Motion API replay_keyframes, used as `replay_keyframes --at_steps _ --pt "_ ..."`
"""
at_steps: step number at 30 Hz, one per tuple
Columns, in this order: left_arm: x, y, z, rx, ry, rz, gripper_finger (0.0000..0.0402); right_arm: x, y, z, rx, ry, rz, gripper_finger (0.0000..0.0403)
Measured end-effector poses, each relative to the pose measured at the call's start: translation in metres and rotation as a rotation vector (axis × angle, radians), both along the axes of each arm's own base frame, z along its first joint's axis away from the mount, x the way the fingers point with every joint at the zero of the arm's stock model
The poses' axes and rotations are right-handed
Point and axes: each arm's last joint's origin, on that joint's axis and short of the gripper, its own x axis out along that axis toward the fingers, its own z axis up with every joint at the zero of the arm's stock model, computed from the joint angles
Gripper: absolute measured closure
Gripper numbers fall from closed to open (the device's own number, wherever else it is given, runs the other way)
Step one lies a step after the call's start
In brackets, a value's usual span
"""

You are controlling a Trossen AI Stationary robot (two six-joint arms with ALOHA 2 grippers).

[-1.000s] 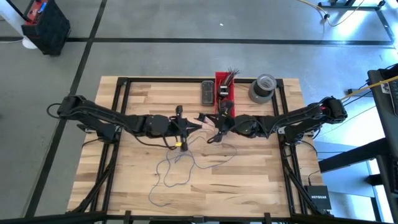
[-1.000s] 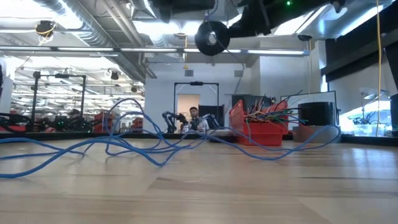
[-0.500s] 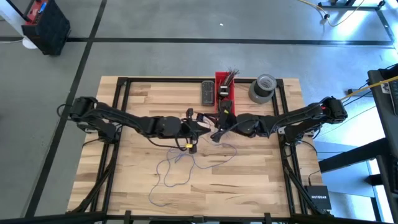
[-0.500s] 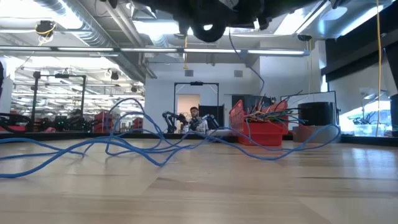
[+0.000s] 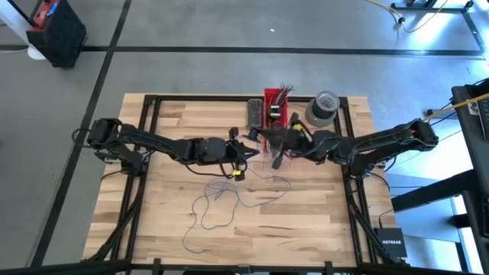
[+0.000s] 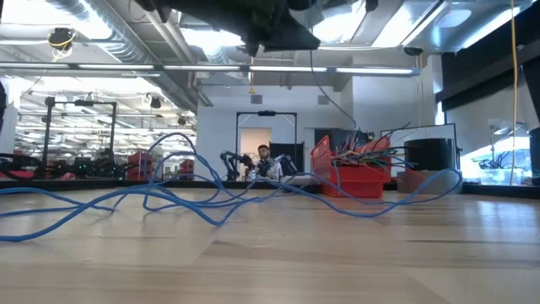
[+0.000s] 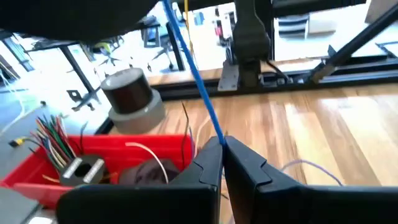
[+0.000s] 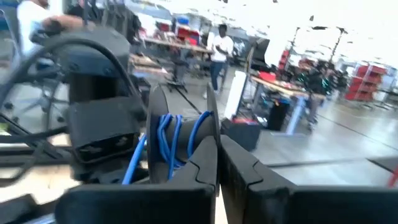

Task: Coil cords
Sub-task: Coil the blue wire into the black spool

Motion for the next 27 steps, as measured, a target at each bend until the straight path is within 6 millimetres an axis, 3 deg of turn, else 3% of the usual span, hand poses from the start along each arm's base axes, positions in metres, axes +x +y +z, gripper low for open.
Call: replay_keyframes --at_steps 15,27 --pt "0.0 0.0 0.001 0.006 -0.008 -0.003 0.0396 -0.022 -0.001 0.043 -0.046 -0.134 0.083 0.0395" --pt "0.0 0.0 -0.002 0.015 0.013 -0.005 0.0396 -0.029 -0.001 0.1 -0.104 -0.196 0.096 0.0395"
